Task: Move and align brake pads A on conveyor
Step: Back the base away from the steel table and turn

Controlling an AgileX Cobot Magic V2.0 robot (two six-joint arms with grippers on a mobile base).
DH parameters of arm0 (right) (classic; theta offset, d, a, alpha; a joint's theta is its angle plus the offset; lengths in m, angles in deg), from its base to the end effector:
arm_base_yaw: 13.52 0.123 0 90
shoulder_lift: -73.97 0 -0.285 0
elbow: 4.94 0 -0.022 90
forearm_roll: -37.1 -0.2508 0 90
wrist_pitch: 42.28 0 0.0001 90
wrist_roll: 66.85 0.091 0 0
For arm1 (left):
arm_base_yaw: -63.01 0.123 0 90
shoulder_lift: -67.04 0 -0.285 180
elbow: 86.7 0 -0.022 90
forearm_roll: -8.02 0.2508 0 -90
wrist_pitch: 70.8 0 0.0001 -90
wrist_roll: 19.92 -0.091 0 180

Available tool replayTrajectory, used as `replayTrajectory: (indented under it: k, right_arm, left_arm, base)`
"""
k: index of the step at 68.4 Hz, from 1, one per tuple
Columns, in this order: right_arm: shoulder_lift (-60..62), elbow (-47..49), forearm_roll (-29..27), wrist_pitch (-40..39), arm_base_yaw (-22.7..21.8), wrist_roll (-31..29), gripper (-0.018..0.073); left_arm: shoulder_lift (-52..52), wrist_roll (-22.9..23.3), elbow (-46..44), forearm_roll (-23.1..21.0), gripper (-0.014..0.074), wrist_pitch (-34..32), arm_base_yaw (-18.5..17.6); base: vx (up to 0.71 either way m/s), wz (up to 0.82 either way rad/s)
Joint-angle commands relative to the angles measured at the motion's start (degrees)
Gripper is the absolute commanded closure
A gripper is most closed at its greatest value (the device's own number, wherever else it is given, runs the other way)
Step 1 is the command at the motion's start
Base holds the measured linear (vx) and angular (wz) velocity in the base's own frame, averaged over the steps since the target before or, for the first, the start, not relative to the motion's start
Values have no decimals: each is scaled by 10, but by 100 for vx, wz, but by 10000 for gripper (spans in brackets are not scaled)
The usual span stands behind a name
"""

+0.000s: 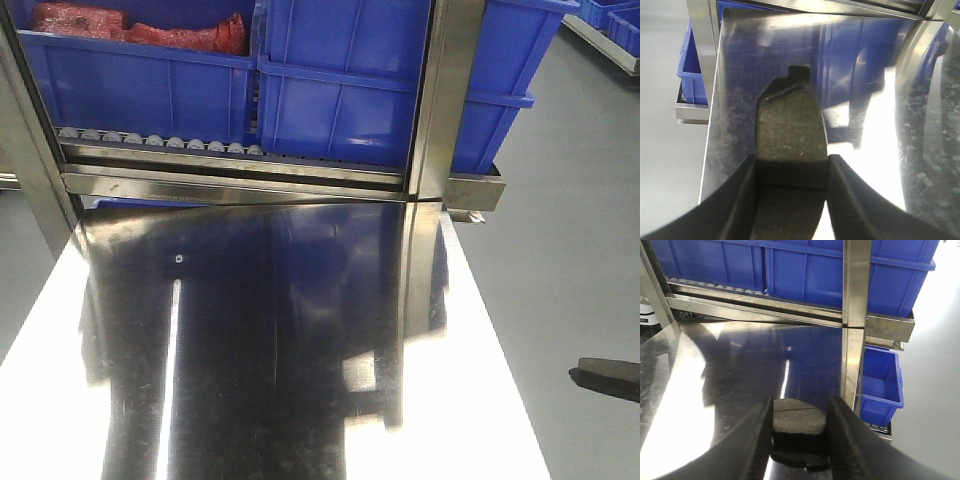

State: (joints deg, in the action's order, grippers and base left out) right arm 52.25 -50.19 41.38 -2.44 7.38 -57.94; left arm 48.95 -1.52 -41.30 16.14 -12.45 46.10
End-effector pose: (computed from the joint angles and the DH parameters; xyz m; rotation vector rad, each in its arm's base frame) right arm 0.0431 0.0118 0.3206 -0.2158 1.8591 0.2756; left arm 0.0229 0.0045 0.2957 -0.0199 2.1235 -0.1940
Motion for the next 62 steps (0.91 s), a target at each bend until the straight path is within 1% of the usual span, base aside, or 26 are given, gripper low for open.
replayTrajectory:
  k: [1,16,30,62]
  right_arm:
    - [-7,15,6,-54,-3,-3,564]
    - [-7,15,6,-54,-3,-3,564]
    - [-7,15,6,-54,-3,-3,564]
    - [-7,15,5,-54,-3,-3,564]
  left_arm:
    - [-9,1,-16,4,603,-50,-2]
    - [-9,1,-16,4,603,-50,-2]
    - [-9,1,-16,4,603,-50,-2]
    - [-9,1,-16,4,603,-50,-2]
  base:
    - [0,2]
    - [-3,12]
    - [-9,36]
    - [-14,63]
